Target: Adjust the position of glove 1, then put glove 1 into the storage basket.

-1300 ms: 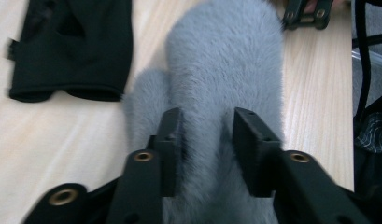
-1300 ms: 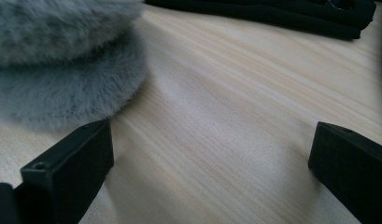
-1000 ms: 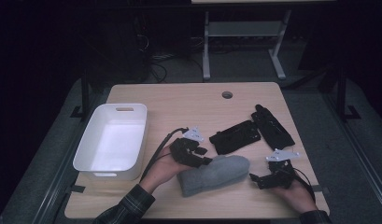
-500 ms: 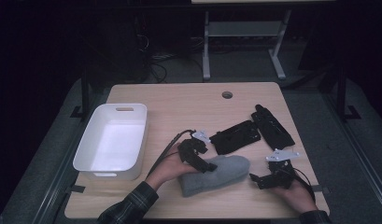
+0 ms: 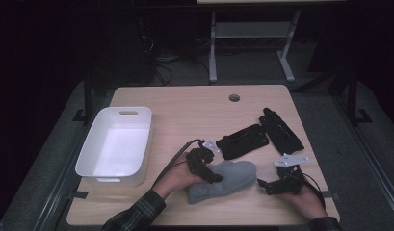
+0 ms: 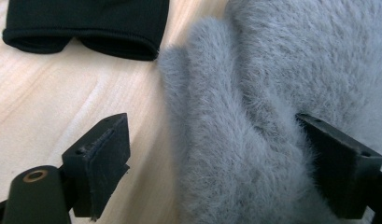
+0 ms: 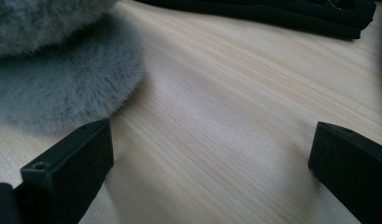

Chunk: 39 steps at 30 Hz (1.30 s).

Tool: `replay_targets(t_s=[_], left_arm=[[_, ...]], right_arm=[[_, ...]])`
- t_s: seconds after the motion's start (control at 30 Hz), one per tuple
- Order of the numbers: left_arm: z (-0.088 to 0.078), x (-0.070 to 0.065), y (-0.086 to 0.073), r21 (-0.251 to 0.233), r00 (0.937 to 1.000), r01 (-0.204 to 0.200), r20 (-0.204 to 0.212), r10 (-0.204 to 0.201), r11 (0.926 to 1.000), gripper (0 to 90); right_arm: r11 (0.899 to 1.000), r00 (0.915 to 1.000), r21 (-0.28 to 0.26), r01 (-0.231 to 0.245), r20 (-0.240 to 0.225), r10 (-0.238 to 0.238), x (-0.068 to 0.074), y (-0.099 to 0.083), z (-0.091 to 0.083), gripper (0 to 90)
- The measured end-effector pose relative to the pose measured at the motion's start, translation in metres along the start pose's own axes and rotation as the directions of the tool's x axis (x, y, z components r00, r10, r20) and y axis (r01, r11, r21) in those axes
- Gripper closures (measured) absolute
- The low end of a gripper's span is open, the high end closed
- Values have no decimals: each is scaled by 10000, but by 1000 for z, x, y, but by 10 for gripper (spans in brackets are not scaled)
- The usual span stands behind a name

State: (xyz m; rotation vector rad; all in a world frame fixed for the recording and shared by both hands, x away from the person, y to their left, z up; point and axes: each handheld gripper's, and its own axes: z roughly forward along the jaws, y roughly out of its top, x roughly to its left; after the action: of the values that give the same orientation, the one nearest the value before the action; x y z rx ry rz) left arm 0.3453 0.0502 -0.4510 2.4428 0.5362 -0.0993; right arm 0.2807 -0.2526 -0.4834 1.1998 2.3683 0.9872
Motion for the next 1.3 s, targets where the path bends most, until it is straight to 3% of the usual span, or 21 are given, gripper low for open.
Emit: replay_targets(t_s=[0.3, 0.43, 0.6, 0.9, 1.07, 1.3], left_arm=[[4, 1, -1, 170, 9941, 53, 1081, -71, 9998, 316], [4, 0, -1, 243, 9933, -84, 1151, 55, 9997, 371], [3, -4, 0, 276, 9898, -268, 1407, 226, 9993, 531], [-3, -9, 2, 161, 9909, -770, 1117, 747, 9969, 690], [-10, -17, 5, 305, 9920, -1075, 698, 1051, 9937, 723], [-19, -27, 11, 340, 9897, -1283, 681, 1258, 9912, 735]], right_arm=[[10000, 10000, -4, 1, 3, -1, 0, 0, 0, 0], [10000, 10000, -2, 1, 2, -1, 0, 0, 0, 0], [10000, 10000, -10, 23, -18, -23, 0, 0, 0, 0], [10000, 10000, -15, 19, -16, -19, 0, 0, 0, 0], [10000, 10000, -36, 58, -30, -58, 0, 0, 1, 0], [10000, 10000, -48, 30, -52, -30, 0, 0, 1, 0]])
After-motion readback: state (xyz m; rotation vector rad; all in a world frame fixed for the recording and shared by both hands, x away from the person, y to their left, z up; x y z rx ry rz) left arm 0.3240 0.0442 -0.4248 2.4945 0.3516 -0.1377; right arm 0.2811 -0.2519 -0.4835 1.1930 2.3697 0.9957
